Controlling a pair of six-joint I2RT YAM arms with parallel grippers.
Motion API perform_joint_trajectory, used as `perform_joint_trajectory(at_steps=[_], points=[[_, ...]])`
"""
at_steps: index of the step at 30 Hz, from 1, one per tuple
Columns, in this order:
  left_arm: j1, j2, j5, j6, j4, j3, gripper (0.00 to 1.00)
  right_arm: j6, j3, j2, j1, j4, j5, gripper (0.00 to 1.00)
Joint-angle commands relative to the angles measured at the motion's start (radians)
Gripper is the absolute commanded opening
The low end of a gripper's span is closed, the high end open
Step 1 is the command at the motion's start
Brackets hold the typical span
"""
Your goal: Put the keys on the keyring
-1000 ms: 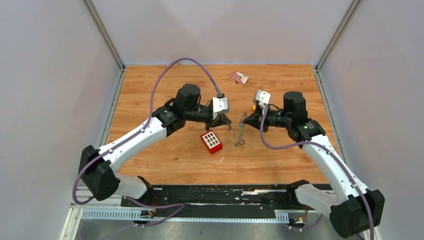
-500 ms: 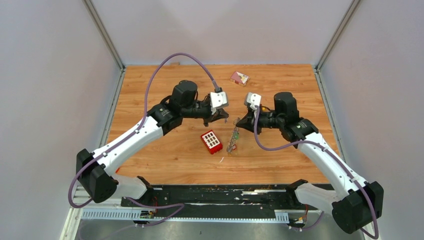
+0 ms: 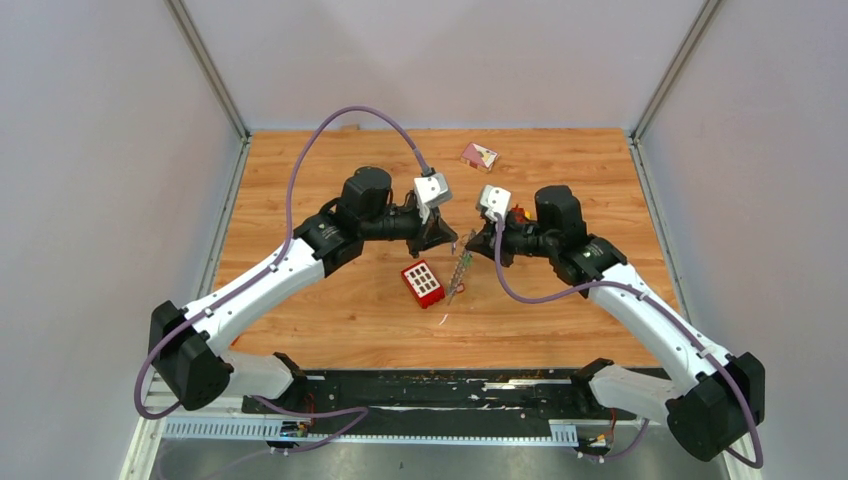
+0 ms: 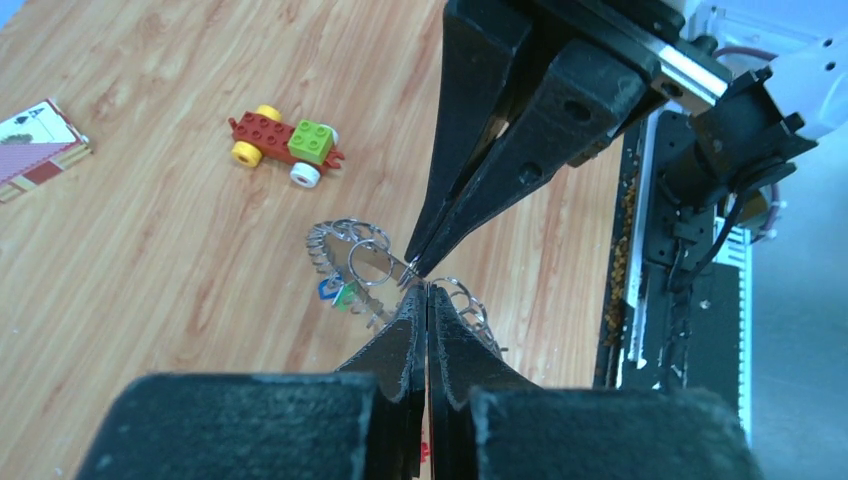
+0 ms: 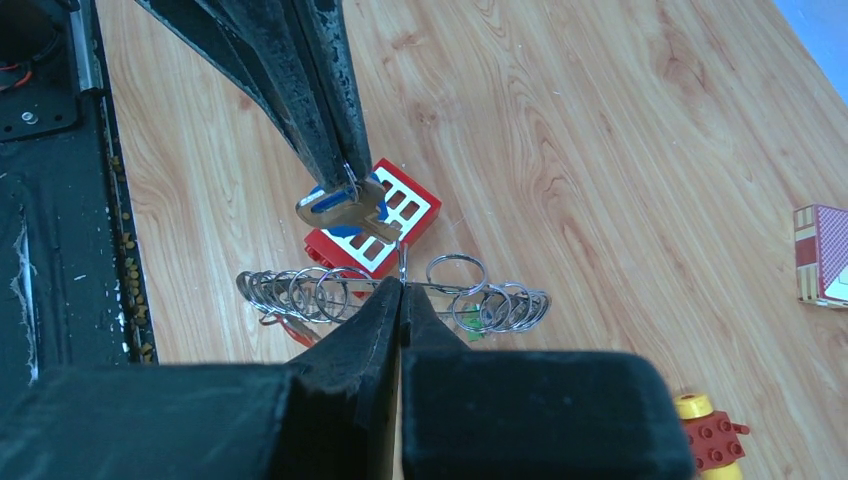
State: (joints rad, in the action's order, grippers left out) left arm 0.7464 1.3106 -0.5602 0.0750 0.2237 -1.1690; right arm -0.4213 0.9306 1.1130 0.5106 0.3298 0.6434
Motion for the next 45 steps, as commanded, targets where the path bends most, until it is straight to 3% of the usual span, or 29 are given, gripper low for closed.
perform_joint_trajectory(at_steps=[1, 45], points=[[0.001, -0.012, -0.007, -0.111, -0.058, 0.008, 0.00, -0.023, 0.053, -0.015, 0.027, -0.082, -0.045, 0.00], [-0.012, 0.052, 0.040, -0.131, -0.057, -0.011, 0.00, -0.084, 0.014, -0.064, 0.073, -0.078, -0.074, 0.00]])
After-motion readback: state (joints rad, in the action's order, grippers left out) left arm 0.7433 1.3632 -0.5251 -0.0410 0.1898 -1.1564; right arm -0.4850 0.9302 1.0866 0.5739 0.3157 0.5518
